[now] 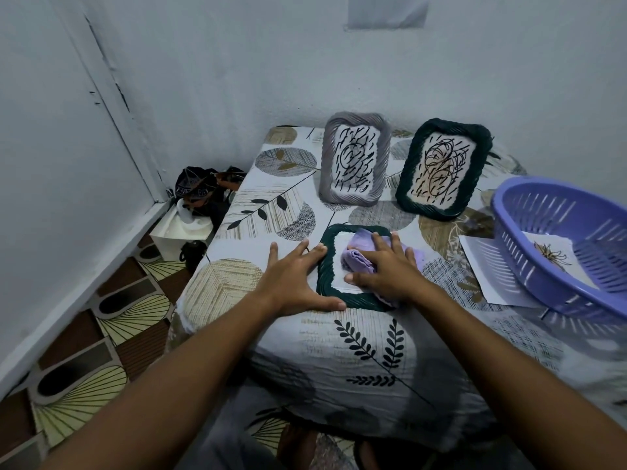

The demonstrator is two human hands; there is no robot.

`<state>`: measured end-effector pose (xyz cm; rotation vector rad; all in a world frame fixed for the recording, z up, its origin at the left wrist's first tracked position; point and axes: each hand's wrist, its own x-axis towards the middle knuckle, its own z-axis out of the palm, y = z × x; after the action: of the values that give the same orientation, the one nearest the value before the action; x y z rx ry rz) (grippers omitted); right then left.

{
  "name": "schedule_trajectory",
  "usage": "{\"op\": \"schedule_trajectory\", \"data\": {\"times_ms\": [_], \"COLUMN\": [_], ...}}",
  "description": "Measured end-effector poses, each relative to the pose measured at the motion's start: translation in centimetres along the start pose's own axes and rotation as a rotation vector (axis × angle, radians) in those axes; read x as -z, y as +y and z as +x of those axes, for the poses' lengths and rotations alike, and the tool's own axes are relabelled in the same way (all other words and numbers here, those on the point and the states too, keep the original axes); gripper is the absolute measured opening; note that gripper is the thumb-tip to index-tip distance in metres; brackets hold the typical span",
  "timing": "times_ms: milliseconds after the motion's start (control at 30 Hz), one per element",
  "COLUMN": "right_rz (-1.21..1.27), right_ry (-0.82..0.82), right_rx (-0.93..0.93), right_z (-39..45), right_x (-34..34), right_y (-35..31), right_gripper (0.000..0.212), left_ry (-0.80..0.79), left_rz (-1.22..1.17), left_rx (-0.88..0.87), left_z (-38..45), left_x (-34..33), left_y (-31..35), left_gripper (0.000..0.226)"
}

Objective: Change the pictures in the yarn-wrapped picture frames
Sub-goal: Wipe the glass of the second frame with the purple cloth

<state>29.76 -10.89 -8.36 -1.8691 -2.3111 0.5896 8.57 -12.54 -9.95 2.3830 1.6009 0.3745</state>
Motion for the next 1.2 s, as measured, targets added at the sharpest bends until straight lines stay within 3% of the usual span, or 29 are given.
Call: {"op": "schedule_trajectory", "data": {"times_ms": [467,767,1200], "right_rz": [-0.144,-0.191,-0.209], "right_ry": [0.007,0.019,0.039], "right_rx": [0.056,0.04,0.046], "right_z": [-1.2,-1.1,-1.4], "right_x": [0.7,0.3,1.2], "right_y": [-0.4,-1.0,-0.3], "right_gripper": [0.053,0.054,0.065], "left_ry": [0.002,0.001,-0.016], "left_rz": [-0.003,-0.01,-0.001], "left_rx": [0.003,0.003,0.018], "left_z": [-0.1,0.0,-0.1], "left_x": [0.2,0.1,0.3], "left_y": [0.2,0.1,0.3], "left_gripper": [0.121,0.127,0.118]}}
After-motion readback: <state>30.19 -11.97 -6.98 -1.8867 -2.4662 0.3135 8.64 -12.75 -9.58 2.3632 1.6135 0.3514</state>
